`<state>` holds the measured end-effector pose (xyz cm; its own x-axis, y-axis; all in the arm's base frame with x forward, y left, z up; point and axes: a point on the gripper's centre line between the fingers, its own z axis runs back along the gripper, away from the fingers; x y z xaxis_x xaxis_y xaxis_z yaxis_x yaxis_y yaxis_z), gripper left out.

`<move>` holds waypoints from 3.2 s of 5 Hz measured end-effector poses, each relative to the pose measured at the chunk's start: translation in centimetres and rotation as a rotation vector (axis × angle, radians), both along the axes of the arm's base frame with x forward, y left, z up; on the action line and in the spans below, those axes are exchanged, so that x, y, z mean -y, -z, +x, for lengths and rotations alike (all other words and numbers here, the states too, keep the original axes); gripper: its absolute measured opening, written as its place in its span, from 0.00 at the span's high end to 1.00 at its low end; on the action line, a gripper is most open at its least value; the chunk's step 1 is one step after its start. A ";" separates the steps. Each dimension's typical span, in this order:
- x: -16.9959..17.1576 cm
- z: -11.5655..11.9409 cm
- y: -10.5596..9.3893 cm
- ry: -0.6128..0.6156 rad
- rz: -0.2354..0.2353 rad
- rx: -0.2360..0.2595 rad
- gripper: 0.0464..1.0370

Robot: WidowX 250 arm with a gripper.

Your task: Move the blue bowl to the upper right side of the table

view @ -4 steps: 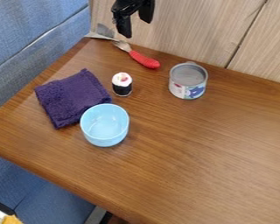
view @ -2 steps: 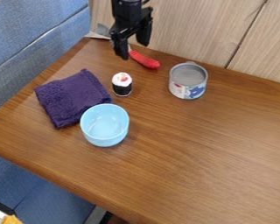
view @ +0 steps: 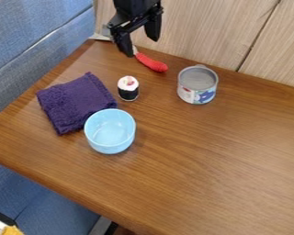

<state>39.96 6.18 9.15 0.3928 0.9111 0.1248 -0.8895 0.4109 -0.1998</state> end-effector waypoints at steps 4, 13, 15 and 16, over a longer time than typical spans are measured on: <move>-2.4 -11.1 2.3 0.492 0.121 -0.132 0.04; -1.7 -12.7 7.2 0.557 0.214 -0.277 0.96; -1.2 -12.7 7.0 0.596 0.177 -0.243 0.97; -0.4 -12.6 6.7 0.614 0.167 -0.226 0.98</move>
